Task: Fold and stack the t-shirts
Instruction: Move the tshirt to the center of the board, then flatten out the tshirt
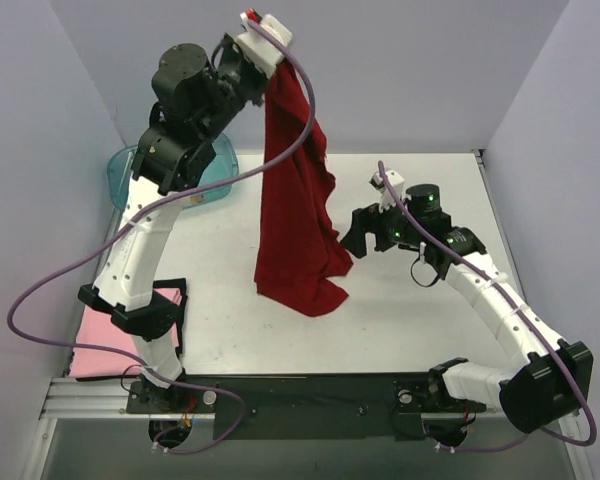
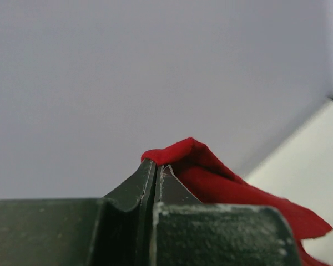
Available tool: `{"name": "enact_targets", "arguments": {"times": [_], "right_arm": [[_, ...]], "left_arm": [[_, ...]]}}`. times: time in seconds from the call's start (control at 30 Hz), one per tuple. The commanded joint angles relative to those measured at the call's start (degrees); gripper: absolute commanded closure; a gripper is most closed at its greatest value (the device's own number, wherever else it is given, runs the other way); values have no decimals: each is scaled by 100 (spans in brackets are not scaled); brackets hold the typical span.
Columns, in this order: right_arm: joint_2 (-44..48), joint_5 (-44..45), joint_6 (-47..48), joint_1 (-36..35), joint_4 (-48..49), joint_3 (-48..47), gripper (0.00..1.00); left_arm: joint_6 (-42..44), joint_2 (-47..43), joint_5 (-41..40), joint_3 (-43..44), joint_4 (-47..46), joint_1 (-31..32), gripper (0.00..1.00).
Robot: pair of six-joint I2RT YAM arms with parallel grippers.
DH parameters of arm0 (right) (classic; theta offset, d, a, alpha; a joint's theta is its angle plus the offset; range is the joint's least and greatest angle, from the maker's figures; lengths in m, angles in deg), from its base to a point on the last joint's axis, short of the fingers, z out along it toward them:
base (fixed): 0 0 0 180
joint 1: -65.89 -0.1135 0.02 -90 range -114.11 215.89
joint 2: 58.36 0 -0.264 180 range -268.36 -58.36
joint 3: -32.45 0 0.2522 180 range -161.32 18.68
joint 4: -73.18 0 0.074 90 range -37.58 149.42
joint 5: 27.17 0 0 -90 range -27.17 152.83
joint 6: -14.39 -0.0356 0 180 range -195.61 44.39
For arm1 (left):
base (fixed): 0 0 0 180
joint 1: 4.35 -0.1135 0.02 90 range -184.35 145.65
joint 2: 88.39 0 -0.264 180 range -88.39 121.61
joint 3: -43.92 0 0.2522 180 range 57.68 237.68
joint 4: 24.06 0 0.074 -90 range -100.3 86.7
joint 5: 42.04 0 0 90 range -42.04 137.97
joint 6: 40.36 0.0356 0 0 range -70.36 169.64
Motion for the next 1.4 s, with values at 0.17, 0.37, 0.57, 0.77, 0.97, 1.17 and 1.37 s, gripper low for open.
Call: {"name": "enact_targets", "arguments": {"times": [0.17, 0.37, 0.57, 0.77, 0.97, 1.17, 1.37], "right_arm": [[-89, -185, -672, 290, 194, -1103, 10], [139, 218, -1348, 992, 150, -954, 10], [341, 1156, -2237, 2118, -752, -593, 10], [237, 1599, -2036, 2497, -1677, -321, 11], [-247, 1836, -1745, 2409, -2206, 64, 18], [-1221, 2171, -1718, 1636, -2039, 172, 18], [-2593, 1871, -1771, 1583, -1837, -487, 23]], "left_arm": [[716, 268, -1964, 1452, -3019, 40, 100], [-4, 84, -841, 259, -1261, 401, 100], [-418, 347, 1339, -1244, -161, 1068, 100], [223, 664, 2896, -2581, 242, 1579, 22], [777, 603, 2977, -2485, 1595, 1290, 12], [1328, 6, 2389, -4413, 1309, 253, 20], [2999, -93, 761, -6473, 70, -116, 20]]}}
